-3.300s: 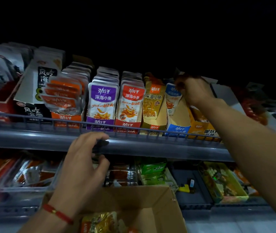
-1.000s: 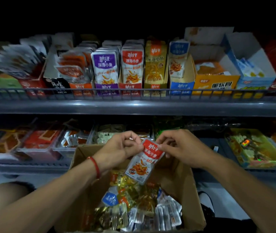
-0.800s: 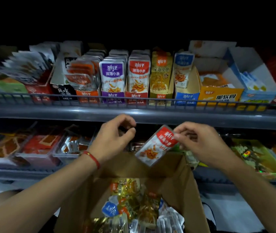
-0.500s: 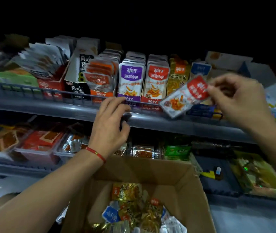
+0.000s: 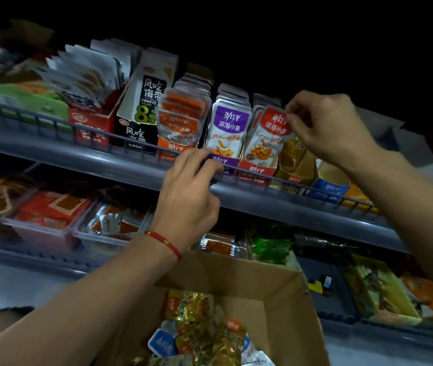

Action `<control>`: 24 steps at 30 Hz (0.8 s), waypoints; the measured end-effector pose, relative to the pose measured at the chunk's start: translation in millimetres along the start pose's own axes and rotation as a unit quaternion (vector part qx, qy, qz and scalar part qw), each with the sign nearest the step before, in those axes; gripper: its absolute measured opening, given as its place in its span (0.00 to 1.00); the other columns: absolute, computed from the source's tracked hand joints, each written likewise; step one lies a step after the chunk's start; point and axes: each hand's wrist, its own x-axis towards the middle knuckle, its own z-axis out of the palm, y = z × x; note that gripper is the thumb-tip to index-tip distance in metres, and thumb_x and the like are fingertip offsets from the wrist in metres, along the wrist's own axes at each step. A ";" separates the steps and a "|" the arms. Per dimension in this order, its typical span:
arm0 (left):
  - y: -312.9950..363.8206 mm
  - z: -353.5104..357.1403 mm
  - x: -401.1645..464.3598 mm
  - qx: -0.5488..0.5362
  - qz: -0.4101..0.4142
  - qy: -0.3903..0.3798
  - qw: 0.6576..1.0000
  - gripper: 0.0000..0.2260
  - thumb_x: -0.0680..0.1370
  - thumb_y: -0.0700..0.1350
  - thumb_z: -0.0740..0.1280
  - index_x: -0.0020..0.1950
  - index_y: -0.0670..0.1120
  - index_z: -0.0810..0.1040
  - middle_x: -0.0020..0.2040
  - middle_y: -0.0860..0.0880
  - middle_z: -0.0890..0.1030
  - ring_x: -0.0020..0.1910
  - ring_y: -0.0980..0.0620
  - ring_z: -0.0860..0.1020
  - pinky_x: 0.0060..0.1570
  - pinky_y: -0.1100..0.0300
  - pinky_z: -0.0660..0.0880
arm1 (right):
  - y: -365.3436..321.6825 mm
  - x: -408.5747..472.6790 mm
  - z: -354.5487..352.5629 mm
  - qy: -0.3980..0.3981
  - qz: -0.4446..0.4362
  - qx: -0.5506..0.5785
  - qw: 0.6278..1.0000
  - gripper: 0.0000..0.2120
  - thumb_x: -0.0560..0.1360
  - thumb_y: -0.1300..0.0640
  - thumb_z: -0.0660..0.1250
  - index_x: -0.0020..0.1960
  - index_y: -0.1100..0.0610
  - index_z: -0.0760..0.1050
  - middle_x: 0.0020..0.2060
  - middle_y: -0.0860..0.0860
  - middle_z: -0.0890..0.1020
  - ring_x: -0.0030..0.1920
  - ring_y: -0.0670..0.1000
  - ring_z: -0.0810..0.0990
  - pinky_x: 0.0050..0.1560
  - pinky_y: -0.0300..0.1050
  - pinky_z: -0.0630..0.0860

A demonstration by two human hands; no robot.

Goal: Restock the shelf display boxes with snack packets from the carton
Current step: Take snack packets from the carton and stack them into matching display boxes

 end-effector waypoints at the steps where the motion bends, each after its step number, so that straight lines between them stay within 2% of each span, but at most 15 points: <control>1: 0.6 -0.7 -0.1 -0.003 -0.003 0.001 1.000 0.21 0.69 0.33 0.69 0.61 0.43 0.77 0.68 0.44 0.74 0.72 0.43 0.67 0.67 0.42 0.70 | -0.7 1.6 4.7 -0.009 -0.006 -0.008 1.000 0.11 0.82 0.56 0.65 0.60 0.61 0.78 0.53 0.62 0.84 0.54 0.62 0.82 0.52 0.60 0.81; 5: 2.7 -3.0 -1.9 -0.012 -0.009 0.006 1.000 0.21 0.69 0.34 0.70 0.61 0.44 0.77 0.68 0.46 0.73 0.72 0.44 0.67 0.68 0.45 0.70 | -1.5 2.7 18.9 -0.018 0.004 -0.012 1.000 0.09 0.82 0.57 0.66 0.58 0.60 0.78 0.48 0.61 0.84 0.49 0.62 0.83 0.47 0.52 0.79; 9: 3.3 -3.6 -3.5 -0.008 -0.017 0.004 1.000 0.21 0.70 0.35 0.70 0.63 0.46 0.76 0.69 0.47 0.73 0.73 0.46 0.66 0.70 0.49 0.67 | -3.5 3.8 24.8 -0.003 0.013 -0.023 1.000 0.11 0.81 0.54 0.67 0.61 0.57 0.78 0.54 0.58 0.82 0.53 0.61 0.81 0.47 0.52 0.78; 13: 3.3 -3.3 -5.6 -0.010 -0.018 0.004 1.000 0.21 0.70 0.36 0.71 0.63 0.46 0.76 0.68 0.47 0.73 0.72 0.46 0.66 0.71 0.49 0.67 | -5.6 4.0 27.6 0.021 0.028 -0.058 0.998 0.16 0.80 0.53 0.70 0.66 0.56 0.77 0.61 0.57 0.78 0.56 0.61 0.79 0.45 0.47 0.70; 17: 5.2 -3.5 -11.4 -0.013 -0.014 -0.003 1.000 0.22 0.69 0.35 0.70 0.62 0.45 0.76 0.67 0.46 0.74 0.72 0.46 0.67 0.70 0.49 0.67 | -3.9 0.9 27.1 0.035 0.018 -0.066 0.997 0.18 0.80 0.52 0.69 0.67 0.56 0.75 0.63 0.57 0.75 0.56 0.62 0.79 0.47 0.55 0.77; 20: 6.6 -3.4 -17.9 -0.024 -0.015 -0.024 0.999 0.19 0.70 0.35 0.69 0.61 0.46 0.77 0.64 0.48 0.75 0.67 0.47 0.69 0.68 0.48 0.71 | -4.9 -11.5 23.9 0.064 0.003 -0.057 0.996 0.16 0.81 0.50 0.66 0.66 0.54 0.75 0.62 0.56 0.76 0.53 0.63 0.79 0.43 0.57 0.78; 22: 9.1 -1.5 -24.1 -0.025 -0.018 -0.052 0.998 0.16 0.71 0.37 0.69 0.57 0.48 0.77 0.59 0.50 0.76 0.62 0.48 0.71 0.62 0.47 0.73 | -11.0 -29.4 20.3 0.081 -0.003 -0.038 0.996 0.15 0.82 0.48 0.64 0.65 0.54 0.75 0.60 0.55 0.77 0.52 0.62 0.80 0.42 0.53 0.77; 24: 14.2 1.1 -31.7 -0.014 -0.034 -0.102 0.994 0.13 0.73 0.40 0.70 0.56 0.50 0.78 0.57 0.51 0.77 0.60 0.49 0.72 0.61 0.48 0.73 | -20.5 -55.2 18.2 0.076 -0.020 -0.002 0.997 0.13 0.82 0.50 0.64 0.63 0.55 0.76 0.57 0.54 0.78 0.51 0.58 0.79 0.43 0.44 0.72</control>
